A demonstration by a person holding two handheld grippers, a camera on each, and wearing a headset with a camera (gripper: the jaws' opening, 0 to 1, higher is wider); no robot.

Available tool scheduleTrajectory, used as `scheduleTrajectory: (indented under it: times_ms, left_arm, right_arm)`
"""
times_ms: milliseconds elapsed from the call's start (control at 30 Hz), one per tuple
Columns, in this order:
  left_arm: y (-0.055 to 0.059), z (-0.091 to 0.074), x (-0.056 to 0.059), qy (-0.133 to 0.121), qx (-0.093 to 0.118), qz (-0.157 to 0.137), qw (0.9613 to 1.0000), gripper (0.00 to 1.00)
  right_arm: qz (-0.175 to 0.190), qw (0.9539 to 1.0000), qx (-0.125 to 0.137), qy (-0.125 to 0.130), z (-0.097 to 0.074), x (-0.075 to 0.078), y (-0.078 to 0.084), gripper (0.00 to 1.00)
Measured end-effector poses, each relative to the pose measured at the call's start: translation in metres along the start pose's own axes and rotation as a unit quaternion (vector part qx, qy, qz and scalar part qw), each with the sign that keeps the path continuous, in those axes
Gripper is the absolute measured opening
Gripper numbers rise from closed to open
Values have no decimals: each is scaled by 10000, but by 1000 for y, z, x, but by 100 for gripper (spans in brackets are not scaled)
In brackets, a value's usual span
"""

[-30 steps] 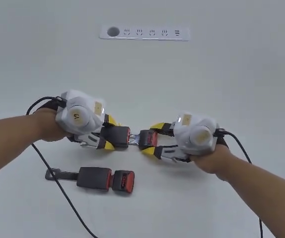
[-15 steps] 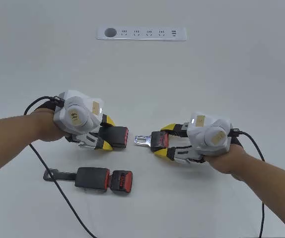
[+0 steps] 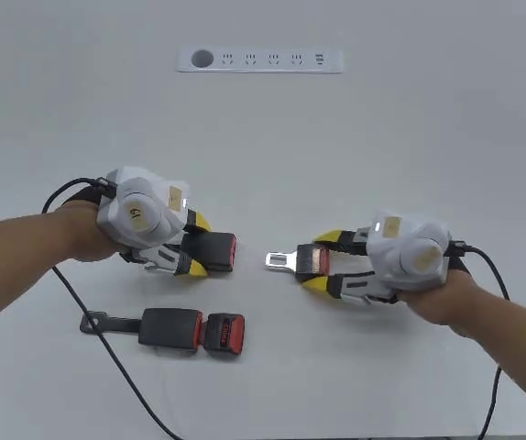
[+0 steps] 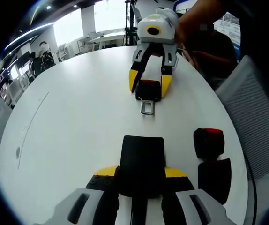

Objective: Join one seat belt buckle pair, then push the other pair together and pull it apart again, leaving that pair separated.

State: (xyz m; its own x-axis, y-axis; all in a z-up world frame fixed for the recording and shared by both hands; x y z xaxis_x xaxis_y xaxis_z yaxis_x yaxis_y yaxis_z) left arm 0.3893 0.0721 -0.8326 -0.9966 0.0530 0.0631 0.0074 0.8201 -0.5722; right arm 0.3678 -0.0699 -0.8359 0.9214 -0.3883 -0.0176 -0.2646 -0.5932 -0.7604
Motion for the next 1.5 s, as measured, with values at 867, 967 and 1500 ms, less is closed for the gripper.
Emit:
scheduleTrajectory:
  times_ms: [867,967,1500]
  left_arm:
    - [-2,-1,2,-23,9,-38,10000,36]
    - [-2,0,2,-28,2,-44,10000,36]
    - [1,1,0,-65,2,-70,10000,36]
  right_arm:
    - [90,9998,-66,148,-33,13,30,37]
    - [84,9998,-70,150,-36,14,32,37]
    - [59,9998,-170,126,-40,14,37,38]
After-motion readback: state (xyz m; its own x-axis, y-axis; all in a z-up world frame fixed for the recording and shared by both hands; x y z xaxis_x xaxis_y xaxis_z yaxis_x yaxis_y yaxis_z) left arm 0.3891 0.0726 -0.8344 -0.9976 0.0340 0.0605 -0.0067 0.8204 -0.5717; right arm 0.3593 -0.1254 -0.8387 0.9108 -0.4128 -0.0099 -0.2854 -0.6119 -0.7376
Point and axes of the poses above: the centre of the closed fingertips' face, and the gripper's own axes: z roughly forward along the fingers, x roughly to its right, y roughly out of its underside, the point moved 1 cm from there along -z, roughly backward along the fingers, and after that the axes turned 3 degrees about y, right-handed, at the moved point
